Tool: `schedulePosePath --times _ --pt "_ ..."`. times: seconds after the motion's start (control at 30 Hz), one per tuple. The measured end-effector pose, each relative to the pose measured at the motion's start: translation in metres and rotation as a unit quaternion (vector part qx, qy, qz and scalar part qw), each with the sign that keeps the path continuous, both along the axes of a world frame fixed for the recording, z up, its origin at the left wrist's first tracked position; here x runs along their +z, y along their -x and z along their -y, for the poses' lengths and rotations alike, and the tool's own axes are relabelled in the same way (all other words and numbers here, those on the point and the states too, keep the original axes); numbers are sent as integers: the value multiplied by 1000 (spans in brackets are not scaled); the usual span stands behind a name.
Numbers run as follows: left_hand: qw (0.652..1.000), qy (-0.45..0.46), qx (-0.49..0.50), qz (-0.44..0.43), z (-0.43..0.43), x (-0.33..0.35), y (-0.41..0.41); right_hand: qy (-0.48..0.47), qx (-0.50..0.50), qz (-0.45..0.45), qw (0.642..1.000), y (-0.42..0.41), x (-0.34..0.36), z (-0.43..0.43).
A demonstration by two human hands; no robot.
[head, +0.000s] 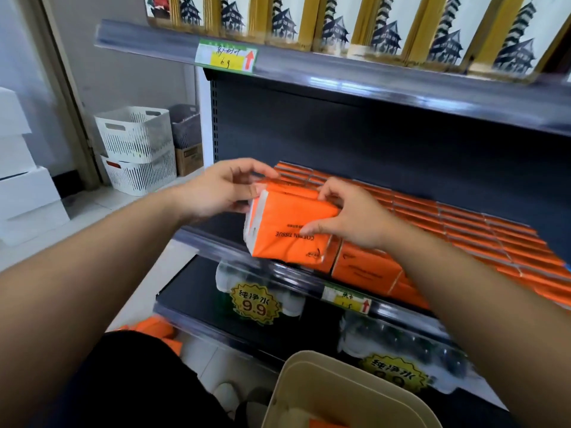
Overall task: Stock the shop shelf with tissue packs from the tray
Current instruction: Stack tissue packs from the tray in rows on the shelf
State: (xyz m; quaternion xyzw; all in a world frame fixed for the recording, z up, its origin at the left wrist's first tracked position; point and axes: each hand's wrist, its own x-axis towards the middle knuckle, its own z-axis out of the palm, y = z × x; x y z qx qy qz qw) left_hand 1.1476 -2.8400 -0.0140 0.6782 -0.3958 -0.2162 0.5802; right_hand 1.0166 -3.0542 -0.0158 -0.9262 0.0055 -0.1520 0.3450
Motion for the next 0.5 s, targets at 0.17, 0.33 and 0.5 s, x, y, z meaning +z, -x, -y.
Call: schedulePosePath --times 0.17,0.33,0.5 --pt "987 107 118 -28 7 4 -37 19 -19 56 998 -49 9 -5" --pt "985 38 164 -32 7 -27 -85 49 -71 36 996 -98 7 -4" --pt "983 -2 153 -100 21 -60 -105 110 -95 -15 989 -136 -15 -7"
